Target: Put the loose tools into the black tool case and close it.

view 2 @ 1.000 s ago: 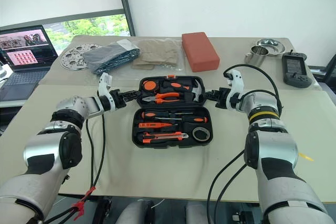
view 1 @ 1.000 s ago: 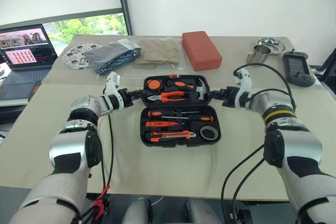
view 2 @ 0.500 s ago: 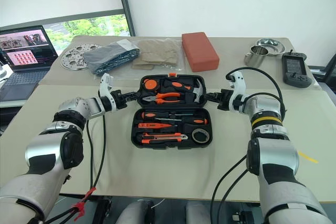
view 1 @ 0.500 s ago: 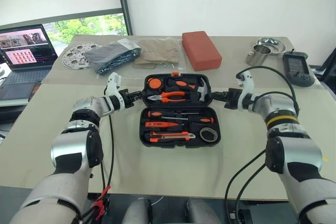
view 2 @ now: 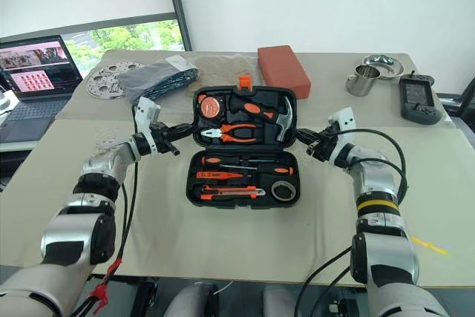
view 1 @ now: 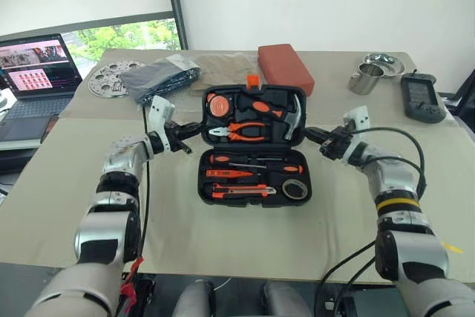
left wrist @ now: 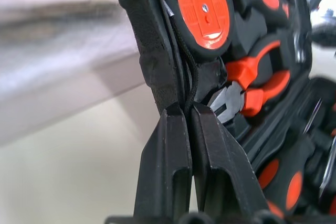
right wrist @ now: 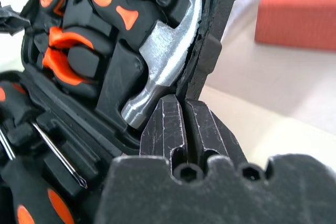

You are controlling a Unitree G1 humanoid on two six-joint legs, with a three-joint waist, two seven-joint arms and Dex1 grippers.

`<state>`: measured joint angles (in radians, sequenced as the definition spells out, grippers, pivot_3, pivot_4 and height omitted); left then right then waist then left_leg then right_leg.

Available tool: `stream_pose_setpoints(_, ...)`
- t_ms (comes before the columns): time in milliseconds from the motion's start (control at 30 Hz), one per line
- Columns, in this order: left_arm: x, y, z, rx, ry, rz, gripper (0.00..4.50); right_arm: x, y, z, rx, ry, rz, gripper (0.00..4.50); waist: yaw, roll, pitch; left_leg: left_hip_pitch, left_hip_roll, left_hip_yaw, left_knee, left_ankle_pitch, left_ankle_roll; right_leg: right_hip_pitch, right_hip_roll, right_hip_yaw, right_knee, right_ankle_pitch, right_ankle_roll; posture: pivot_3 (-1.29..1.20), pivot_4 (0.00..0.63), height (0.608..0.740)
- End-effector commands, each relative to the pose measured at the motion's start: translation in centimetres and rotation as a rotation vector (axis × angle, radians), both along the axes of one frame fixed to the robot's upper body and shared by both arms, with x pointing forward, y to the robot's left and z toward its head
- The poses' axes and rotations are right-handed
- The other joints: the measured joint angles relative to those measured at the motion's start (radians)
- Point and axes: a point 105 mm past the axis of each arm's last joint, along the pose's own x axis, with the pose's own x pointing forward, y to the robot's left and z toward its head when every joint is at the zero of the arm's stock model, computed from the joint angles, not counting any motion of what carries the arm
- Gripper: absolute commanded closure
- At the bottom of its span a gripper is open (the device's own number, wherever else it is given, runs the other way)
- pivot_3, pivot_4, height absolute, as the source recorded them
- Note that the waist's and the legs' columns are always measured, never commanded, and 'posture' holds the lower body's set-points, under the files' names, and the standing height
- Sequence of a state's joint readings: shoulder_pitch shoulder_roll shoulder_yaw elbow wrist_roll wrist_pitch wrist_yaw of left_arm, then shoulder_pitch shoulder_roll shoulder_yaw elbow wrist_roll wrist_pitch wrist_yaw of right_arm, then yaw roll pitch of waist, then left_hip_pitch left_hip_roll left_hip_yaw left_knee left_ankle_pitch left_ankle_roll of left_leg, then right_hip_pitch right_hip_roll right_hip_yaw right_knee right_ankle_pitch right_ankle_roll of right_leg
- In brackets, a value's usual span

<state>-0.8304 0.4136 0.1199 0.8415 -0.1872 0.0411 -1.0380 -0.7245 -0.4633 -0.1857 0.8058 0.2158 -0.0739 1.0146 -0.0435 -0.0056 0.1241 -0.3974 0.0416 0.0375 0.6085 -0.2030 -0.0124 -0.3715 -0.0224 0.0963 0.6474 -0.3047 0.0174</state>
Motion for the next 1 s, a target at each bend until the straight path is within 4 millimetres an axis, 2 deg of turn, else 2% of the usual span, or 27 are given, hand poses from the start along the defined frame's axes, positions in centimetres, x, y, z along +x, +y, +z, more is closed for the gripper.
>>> stream_pose_setpoints(33,-1.3,-0.9,2.1,0.143,-0.263,-0.081,4.48,-1.2,1.2,3.3,-0.14,-0.286,0.098,4.5,0.0,0.0,0.0,0.0,0.0,0.0,0.0,0.0,0.0,0.0,0.0,0.0,0.0,0.0,0.0,0.0,0.15,0.74)
stream_pose_setpoints(200,-2.7,-0.5,0.0,0.38,-0.485,-0.089,4.48,-2.3,0.5,2.3,-0.335,-0.443,0.101,4.5,0.001,0.0,0.0,0.003,0.0,0.001,0.0,0.0,0.0,0.002,-0.001,0.001,0.0,0.0,0.0,0.0,0.15,0.74)
stream_pose_setpoints(300,-3.1,-0.4,-0.5,0.434,-0.57,-0.08,4.48,-2.9,0.4,1.5,-0.427,-0.495,0.129,4.5,0.001,0.0,0.0,0.008,0.0,0.002,0.0,0.0,0.0,0.006,-0.001,0.003,-0.002,0.0,0.0,0.0,0.15,0.74)
stream_pose_setpoints(433,-4.4,-0.5,-2.4,0.583,-0.636,-0.193,4.48,-3.7,0.1,0.5,-0.542,-0.536,0.179,4.5,0.0,-0.001,0.0,0.013,-0.001,0.003,0.0,0.0,0.001,0.013,-0.002,0.003,-0.006,0.0,0.0,0.0,0.15,0.74)
stream_pose_setpoints(500,-5.1,-0.5,-2.9,0.643,-0.69,-0.237,3.78,-4.5,-0.6,-0.5,-0.604,-0.533,0.214,3.76,0.0,-0.001,0.0,0.016,0.0,0.003,0.0,0.0,0.001,0.016,-0.002,0.003,-0.006,0.0,0.0,0.0,0.15,0.74)
stream_pose_setpoints(567,-6.1,-0.3,-3.0,0.707,-0.79,-0.284,3.17,-5.3,-1.6,-1.3,-0.643,-0.52,0.23,3.23,0.001,0.0,0.0,0.017,0.001,0.003,0.0,0.0,0.002,0.017,-0.002,0.003,-0.006,0.0,0.0,0.0,0.15,0.74)
stream_pose_setpoints(600,-6.5,-0.1,-2.9,0.726,-0.831,-0.295,2.67,-5.7,-2.1,-1.6,-0.661,-0.512,0.236,2.81,0.003,0.0,0.0,0.018,0.001,0.003,0.0,-0.001,0.003,0.018,-0.003,0.003,-0.007,0.0,0.0,0.0,0.15,0.74)
stream_pose_setpoints(633,-7.1,0.6,-3.2,0.77,-0.862,-0.31,2.44,-6.2,-3.0,-2.2,-0.693,-0.489,0.237,2.58,0.005,-0.001,0.0,0.017,0.002,0.003,0.0,-0.001,0.003,0.018,-0.003,0.003,-0.007,0.0,0.0,0.0,0.15,0.74)
stream_pose_setpoints(733,-8.5,2.7,-3.7,0.835,-0.9,-0.332,1.39,-7.5,-5.1,-3.3,-0.763,-0.439,0.238,1.49,0.003,-0.001,0.0,0.017,0.003,0.005,0.0,-0.002,0.004,0.019,-0.005,0.003,-0.007,0.0,0.0,0.0,0.15,0.74)
stream_pose_setpoints(833,-9.1,5.3,-3.8,0.875,-0.879,-0.284,0.33,-8.3,-6.3,-3.7,-0.737,-0.406,0.202,1.39,-0.003,-0.001,0.001,0.021,0.003,0.008,-0.001,-0.002,0.004,0.02,-0.006,0.005,-0.008,0.0,0.0,0.0,0.15,0.74)
stream_pose_setpoints(900,-9.0,6.6,-3.6,0.883,-0.852,-0.233,0.33,-8.8,-6.6,-4.0,-0.704,-0.389,0.192,1.39,-0.006,-0.004,0.001,0.024,0.006,0.01,-0.001,-0.002,0.004,0.02,-0.006,0.005,-0.008,0.0,0.0,0.0,0.15,0.74)
stream_pose_setpoints(1000,-7.9,7.3,-2.7,0.849,-0.824,-0.138,0.33,-10.0,-6.2,-4.5,-0.609,-0.34,0.212,1.39,-0.006,-0.004,0.002,0.026,0.007,0.016,-0.001,-0.002,0.004,0.02,-0.006,0.005,-0.007,0.0,-0.001,0.0,0.15,0.74)
